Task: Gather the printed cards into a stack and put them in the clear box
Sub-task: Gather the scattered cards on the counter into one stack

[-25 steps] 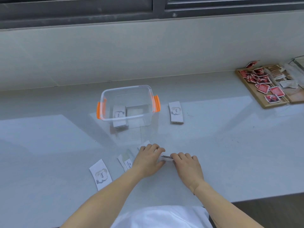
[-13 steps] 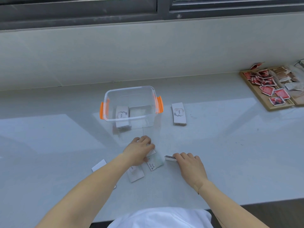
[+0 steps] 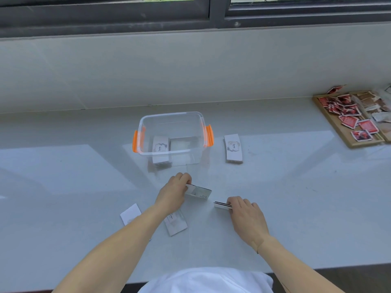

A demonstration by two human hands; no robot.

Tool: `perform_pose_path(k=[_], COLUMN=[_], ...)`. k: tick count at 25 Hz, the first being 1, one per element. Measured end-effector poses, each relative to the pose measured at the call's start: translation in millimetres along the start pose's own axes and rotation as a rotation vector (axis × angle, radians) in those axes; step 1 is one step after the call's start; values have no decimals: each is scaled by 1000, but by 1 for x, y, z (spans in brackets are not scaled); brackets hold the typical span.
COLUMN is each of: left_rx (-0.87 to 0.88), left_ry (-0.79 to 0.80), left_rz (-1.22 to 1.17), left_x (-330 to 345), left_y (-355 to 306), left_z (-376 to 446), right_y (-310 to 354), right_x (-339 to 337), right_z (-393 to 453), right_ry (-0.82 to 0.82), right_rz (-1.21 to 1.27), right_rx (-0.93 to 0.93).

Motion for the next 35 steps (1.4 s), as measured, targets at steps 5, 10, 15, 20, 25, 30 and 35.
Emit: perform_pose_path(k=[5, 10, 15, 20, 25, 30, 35], left_rx=[100, 146, 114, 79, 100, 108, 147], left_ry=[47, 149, 235, 270, 260, 257, 221], left_rz=[-80, -130, -262, -269, -102, 9, 251], left_x=[26, 43, 54, 70, 72, 51, 18], left_y=[-36, -57, -71, -83, -85, -51, 14], left_z=[-17, -24, -29, -34, -34, -32, -30], right_y=[-5, -4, -6, -2, -4, 2, 2], right_x=[3, 0, 3, 2, 6, -1, -3], right_z=[-3, 2, 6, 6, 7, 4, 5], right_ry=[-58, -106, -84, -86, 1, -18, -31], right_rz=[139, 151, 105, 51, 20, 8, 2], right_rx=[69, 42, 6, -2, 54, 48, 44])
Point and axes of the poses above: each hand's wrist, its own z-axis towards the middle knuckle, its own x-axis out of the palm, y = z × x, the point moved 7 cm from there along z, towards the middle knuckle, and after that the axes turned 13 degrees about -x, right-handed, at the moved point
